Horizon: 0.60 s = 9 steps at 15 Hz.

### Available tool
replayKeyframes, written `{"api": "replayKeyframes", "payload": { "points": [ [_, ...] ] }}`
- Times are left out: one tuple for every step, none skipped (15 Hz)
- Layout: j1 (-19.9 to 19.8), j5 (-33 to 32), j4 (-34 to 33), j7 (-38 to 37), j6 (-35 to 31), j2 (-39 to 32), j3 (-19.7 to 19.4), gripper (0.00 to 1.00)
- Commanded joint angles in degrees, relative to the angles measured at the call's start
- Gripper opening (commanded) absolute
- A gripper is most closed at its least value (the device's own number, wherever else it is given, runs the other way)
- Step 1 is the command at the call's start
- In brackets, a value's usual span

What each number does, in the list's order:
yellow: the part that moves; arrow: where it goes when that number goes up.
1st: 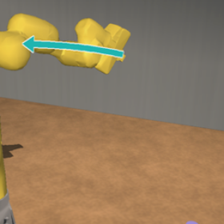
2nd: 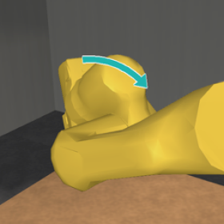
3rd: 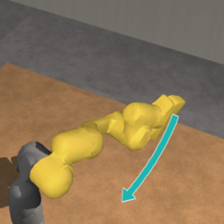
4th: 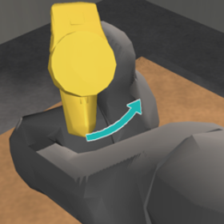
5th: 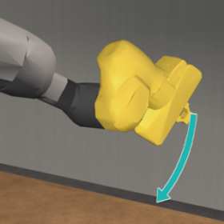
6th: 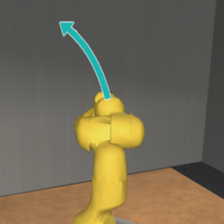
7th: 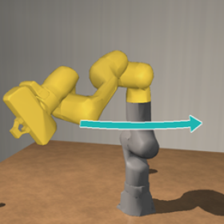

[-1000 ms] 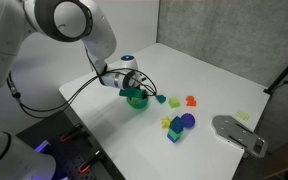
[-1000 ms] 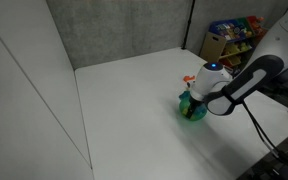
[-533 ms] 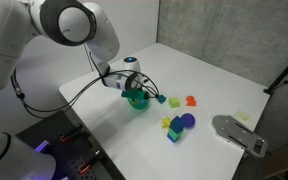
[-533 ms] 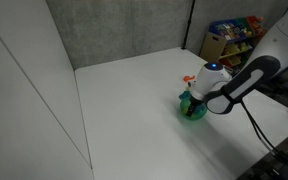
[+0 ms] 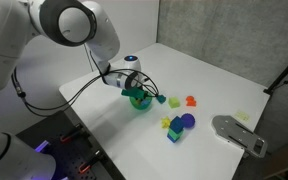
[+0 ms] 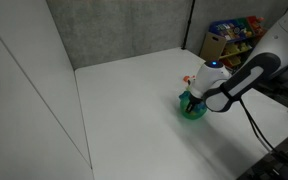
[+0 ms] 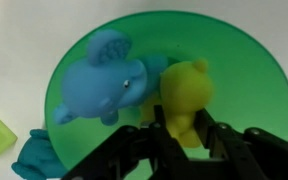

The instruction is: Move the yellow toy from the bowl to the stack of blocks

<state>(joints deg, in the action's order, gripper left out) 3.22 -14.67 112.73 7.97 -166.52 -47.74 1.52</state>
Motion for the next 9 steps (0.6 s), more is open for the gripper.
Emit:
{"api": "replayKeyframes", "payload": {
  "points": [
    [-2.02, 2.19, 0.79, 2.03, 1.17, 2.19, 2.6, 0.08],
    [-2.2, 2.44, 0.91, 2.05, 1.12, 2.47, 2.93, 0.1],
    [-2.22, 2.6, 1.02, 1.89, 1.1, 2.84, 3.04, 0.08],
    [-2.45, 2.81, 1.1, 1.96, 1.08, 3.12, 3.36, 0.09],
    [-2.52, 3.06, 1.27, 1.91, 1.03, 3.61, 3.49, 0.09],
    [-2.69, 3.36, 1.43, 1.92, 1.02, 4.14, 3.7, 0.09],
    [-2.84, 3.53, 1.65, 1.97, 1.13, 4.8, 3.85, 0.09],
    [-3.03, 3.72, 1.89, 1.99, 1.4, 5.59, 4.0, 0.09],
    [-3.37, 3.95, 2.16, 2.08, 1.86, 6.46, 4.29, 0.09]
  ]
}}
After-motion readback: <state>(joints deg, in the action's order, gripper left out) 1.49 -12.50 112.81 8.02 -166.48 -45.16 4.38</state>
